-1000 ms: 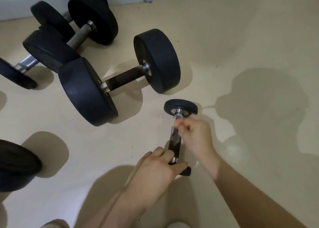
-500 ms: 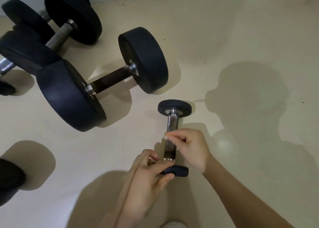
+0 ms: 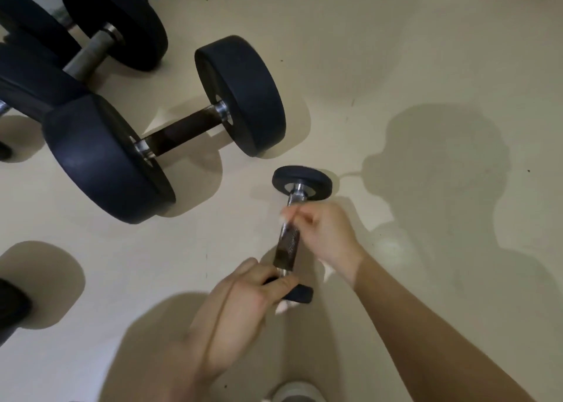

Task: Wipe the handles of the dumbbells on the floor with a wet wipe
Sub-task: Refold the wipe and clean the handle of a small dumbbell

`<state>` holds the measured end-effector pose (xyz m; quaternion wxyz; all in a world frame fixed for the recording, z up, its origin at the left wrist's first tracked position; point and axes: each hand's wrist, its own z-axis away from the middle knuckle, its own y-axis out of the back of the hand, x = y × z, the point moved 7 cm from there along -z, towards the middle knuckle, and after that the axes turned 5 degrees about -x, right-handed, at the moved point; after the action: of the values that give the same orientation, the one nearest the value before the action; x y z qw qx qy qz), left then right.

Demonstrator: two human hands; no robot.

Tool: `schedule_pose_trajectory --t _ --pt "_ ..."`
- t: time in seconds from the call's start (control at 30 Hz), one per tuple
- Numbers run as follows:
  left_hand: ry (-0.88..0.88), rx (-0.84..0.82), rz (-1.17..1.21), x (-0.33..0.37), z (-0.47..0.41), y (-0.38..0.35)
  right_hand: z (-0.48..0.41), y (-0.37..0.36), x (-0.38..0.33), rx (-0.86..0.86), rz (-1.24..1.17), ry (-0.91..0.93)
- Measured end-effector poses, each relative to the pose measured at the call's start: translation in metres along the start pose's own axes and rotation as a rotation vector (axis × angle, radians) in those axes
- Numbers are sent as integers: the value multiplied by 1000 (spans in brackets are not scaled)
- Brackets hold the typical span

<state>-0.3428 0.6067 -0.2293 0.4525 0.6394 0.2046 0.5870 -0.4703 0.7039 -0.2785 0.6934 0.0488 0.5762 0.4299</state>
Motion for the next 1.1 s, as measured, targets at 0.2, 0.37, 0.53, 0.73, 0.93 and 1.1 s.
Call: schedule_pose_trajectory --t 0.2,0.37,0.53,0.73,0.93,1.1 --pt "-34 -101 -209 -18 0 5 33 -29 -18 -65 -50 127" --pt "29 66 65 -22 12 10 13 7 -1 229 -50 53" --pt "482 220 347 -46 37 4 35 -32 -26 31 -26 98" --pt "479 202 234 -26 36 -5 -4 23 0 245 126 -17" --pt "282 201 173 12 23 -13 65 -10 -5 -30 118 149" --pt "158 209 39 26 18 -18 47 30 36 315 -79 -70"
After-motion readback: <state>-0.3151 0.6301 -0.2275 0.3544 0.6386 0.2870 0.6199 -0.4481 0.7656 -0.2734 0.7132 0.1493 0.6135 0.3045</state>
